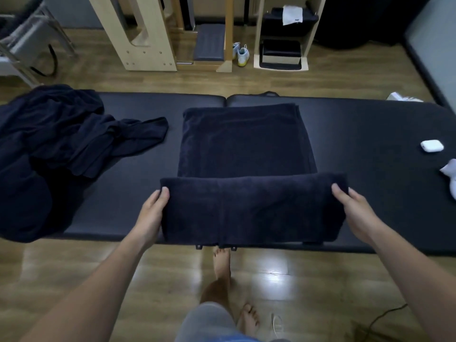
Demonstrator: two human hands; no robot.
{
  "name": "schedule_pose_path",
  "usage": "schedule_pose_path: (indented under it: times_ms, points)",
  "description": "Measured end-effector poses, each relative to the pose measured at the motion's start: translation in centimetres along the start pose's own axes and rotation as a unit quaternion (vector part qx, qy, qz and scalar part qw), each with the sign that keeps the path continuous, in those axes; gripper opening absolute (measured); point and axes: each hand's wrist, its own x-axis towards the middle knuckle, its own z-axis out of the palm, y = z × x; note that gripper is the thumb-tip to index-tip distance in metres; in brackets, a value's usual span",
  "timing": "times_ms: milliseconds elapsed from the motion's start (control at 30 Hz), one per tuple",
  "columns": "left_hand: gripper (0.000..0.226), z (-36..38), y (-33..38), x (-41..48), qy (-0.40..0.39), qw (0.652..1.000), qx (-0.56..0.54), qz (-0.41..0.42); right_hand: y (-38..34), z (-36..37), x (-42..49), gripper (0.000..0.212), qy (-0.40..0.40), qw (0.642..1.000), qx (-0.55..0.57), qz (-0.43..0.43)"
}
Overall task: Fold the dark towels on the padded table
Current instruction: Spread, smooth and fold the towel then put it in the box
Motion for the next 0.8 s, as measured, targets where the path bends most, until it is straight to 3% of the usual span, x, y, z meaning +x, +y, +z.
schedule_pose_path:
  times_ms: [133, 267, 367, 500, 667, 800]
  points:
    - [0.018, -0.1, -3.0, 1.4, -0.043, 0.991, 0.115, -0.061, 3.5, 1.1, 2.7, 0.031, -0.057, 0.983, -0.148, 0.094]
    - [0.025, 0.0, -2.8, 2.6, -0.02, 0.994, 0.103, -0.016, 4.5, 1.1, 3.8, 0.023, 0.006, 0.982, -0.183, 0.055]
    - [0.032, 0.2, -3.2, 2.7, -0.006, 0.995, 0.096, -0.017, 4.4, 1.2, 4.0, 0.028, 0.027, 0.982, -0.184, 0.034]
    - [0.043, -0.8, -5.3, 3.6, 0.006, 0.963, 0.264, -0.046, 6.1, 1.7, 3.8, 0.04, 0.024, 0.95, -0.303, 0.066]
    - [0.045, -0.9, -4.3, 3.8, 0.019, 0.957, 0.289, -0.024, 4.8, 2.4, 3.3, 0.039, 0.091, 0.96, -0.263, 0.005]
    - [0.045, -0.7, -5.2, 3.7, 0.018, 0.943, 0.323, -0.079, 6.1, 2.3, 2.8, 0.043, 0.063, 0.954, -0.29, 0.04]
